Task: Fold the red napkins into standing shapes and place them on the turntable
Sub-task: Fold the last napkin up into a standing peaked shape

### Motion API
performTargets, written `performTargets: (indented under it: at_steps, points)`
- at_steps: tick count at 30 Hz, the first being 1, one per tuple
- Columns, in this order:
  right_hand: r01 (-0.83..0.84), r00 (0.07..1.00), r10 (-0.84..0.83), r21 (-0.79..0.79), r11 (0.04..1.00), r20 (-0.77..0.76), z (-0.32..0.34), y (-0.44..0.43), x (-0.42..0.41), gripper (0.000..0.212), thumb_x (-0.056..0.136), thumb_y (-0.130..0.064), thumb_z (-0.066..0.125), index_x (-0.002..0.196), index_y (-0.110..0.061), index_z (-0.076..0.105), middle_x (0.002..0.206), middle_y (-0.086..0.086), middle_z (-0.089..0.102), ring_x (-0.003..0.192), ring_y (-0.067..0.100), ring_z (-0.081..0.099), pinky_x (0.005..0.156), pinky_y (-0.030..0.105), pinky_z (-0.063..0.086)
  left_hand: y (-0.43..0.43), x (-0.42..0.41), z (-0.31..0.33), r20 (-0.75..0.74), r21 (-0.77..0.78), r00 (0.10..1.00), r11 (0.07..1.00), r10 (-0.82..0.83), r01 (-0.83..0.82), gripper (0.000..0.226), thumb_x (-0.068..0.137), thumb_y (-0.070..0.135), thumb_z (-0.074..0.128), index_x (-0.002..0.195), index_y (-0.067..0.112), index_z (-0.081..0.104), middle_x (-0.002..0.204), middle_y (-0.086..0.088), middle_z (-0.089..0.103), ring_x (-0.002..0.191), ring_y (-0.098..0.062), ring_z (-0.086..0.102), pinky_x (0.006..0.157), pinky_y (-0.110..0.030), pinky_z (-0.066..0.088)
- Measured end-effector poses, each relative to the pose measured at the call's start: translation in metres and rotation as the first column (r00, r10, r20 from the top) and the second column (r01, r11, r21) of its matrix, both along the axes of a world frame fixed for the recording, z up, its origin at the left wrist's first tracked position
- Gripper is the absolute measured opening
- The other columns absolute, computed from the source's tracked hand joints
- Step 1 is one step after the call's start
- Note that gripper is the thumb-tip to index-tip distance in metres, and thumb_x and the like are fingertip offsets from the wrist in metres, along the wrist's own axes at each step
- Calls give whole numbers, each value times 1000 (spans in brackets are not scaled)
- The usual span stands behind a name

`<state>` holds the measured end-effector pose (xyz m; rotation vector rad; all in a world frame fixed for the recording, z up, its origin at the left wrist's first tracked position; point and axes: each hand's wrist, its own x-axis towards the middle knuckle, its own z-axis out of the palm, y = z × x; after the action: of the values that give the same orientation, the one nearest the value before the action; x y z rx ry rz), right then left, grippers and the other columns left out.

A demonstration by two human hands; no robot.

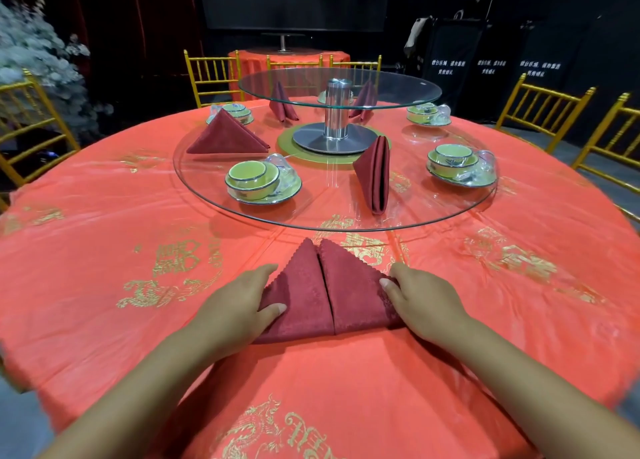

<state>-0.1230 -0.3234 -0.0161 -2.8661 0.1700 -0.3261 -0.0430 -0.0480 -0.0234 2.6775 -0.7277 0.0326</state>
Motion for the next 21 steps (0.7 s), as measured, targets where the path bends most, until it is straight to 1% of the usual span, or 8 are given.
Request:
performTargets:
  at_steps: [3,4,6,8,10,14,17,21]
  points:
    - [0,1000,-1,-15,1000,-6,-2,2,1,24,99,-39,36,85,-19,40,75,0,52,78,30,56,59,34,28,-7,0,3,140,184,989,983,-52,25,70,92,59,40,152,31,15,145,-5,36,132,-22,36,104,-32,31]
    - [3,1000,-3,-21,1000,-13,-3,3,1,25,99,-39,36,85,-19,40,76,0,52,79,30,56,59,34,29,-10,-1,4,145,222,987,974,-71,38,71,92,62,35,152,34,10,155,-6,23,140,-21,26,110,-35,24]
    - [7,1000,-8,-49,999,-19,-3,4,1,25,100,-38,35,88,-17,43,82,3,58,81,30,57,61,35,30,-19,-2,4,56,218,992,971,-116,101,74,90,70,28,149,41,-7,161,-2,-7,148,-17,1,117,-40,5]
    - [6,1000,-8,-87,996,-21,-5,6,0,28,100,-38,33,94,-14,47,90,5,62,85,31,58,63,36,33,-30,-3,3,-19,159,981,968,-193,193,74,86,75,22,140,48,-21,158,1,-23,146,-14,-15,117,-41,-7]
    - [8,1000,-11,-110,994,-25,-5,6,1,29,101,-37,31,96,-14,47,93,6,63,86,31,58,66,38,35,-42,0,2,-66,112,966,960,-250,256,69,86,75,20,134,54,-24,157,2,-24,145,-12,-20,117,-38,-10]
    - [20,999,-24,-131,991,-30,-6,7,2,25,101,-38,29,89,-18,39,91,4,63,83,29,58,64,37,34,-61,10,-4,-139,104,956,956,-258,274,67,90,70,22,144,49,-13,159,0,-19,144,-11,-21,117,-37,-11]
    - [40,999,-40,-134,990,8,-10,8,2,25,101,-39,31,89,-18,41,88,2,62,80,28,58,60,35,30,-67,15,-10,-99,176,961,946,-258,272,72,85,76,15,146,47,-10,158,1,-23,143,-11,-24,118,-40,-12]
    - [58,996,-50,-112,992,78,-16,7,1,25,99,-40,35,84,-21,38,81,-1,60,76,25,57,58,35,25,-68,18,-17,-37,249,956,924,-292,291,92,69,86,-3,148,40,-10,150,8,-35,138,-8,-33,118,-42,-12]
